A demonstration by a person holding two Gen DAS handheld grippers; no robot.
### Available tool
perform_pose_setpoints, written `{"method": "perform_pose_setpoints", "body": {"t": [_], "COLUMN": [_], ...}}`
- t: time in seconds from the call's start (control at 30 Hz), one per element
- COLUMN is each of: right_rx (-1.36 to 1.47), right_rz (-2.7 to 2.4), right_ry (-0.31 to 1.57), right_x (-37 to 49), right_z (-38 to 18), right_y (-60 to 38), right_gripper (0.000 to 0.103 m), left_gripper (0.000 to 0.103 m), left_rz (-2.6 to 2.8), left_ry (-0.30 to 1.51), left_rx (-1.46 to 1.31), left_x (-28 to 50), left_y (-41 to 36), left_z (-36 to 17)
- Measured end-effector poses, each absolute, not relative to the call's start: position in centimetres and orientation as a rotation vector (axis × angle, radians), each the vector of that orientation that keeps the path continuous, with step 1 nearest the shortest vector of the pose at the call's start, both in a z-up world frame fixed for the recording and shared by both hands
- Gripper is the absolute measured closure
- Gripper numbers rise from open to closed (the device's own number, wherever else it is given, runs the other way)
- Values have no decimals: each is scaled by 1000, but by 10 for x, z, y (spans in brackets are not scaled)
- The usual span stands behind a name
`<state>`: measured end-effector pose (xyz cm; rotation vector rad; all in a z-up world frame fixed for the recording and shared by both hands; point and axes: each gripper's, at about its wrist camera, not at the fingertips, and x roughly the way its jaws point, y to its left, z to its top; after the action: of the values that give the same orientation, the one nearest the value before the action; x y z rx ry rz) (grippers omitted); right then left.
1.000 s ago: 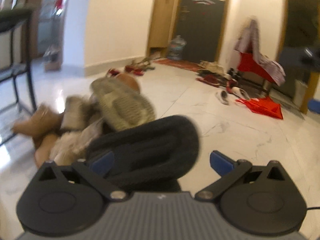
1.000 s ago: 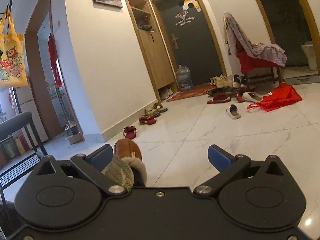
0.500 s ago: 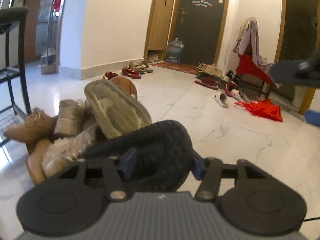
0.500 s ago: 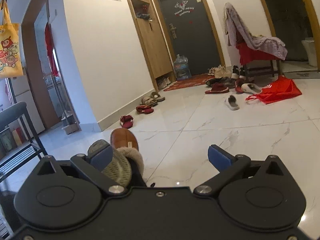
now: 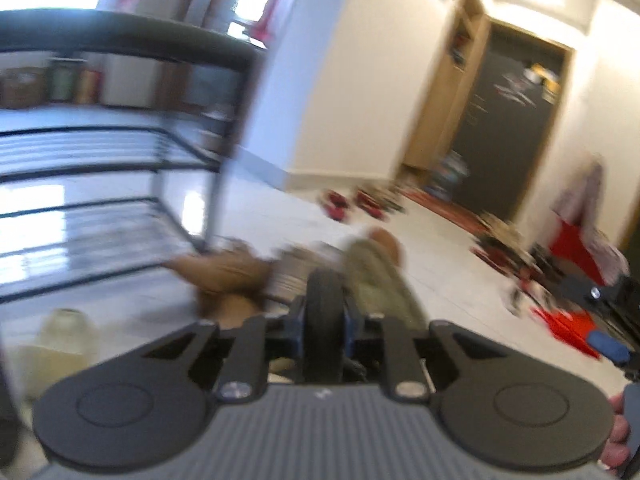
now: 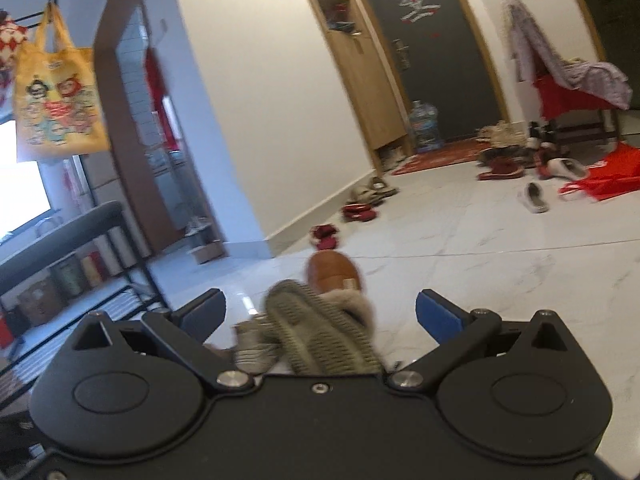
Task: Organize scattered shoes
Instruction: 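Carry the black sandal to the rack and lower it beside the black slide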
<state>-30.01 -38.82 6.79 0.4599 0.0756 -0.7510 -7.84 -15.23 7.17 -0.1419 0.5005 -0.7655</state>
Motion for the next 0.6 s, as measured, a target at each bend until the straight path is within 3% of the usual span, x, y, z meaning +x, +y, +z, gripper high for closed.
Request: {"method": "perform_pose_setpoints", "body": {"t": [0.2, 0.47, 0.6], "right_rx": [492, 490, 472], "right_rz": [-559, -341, -331], "right_ry": [77, 106, 168], "right_x": [-242, -191, -176], "right_z": [69, 69, 61], "right_y": [-351, -294, -279], "right_gripper": [0, 0, 0], "left_gripper": [86, 84, 84], "left_rz": [-420, -56, 15], "left_ry": [343, 156, 452], "left_rx": [-171, -172, -252], "left_x": [-76, -96, -111], "left_y": [-49, 28, 38], "left_z": [93, 79, 19]}}
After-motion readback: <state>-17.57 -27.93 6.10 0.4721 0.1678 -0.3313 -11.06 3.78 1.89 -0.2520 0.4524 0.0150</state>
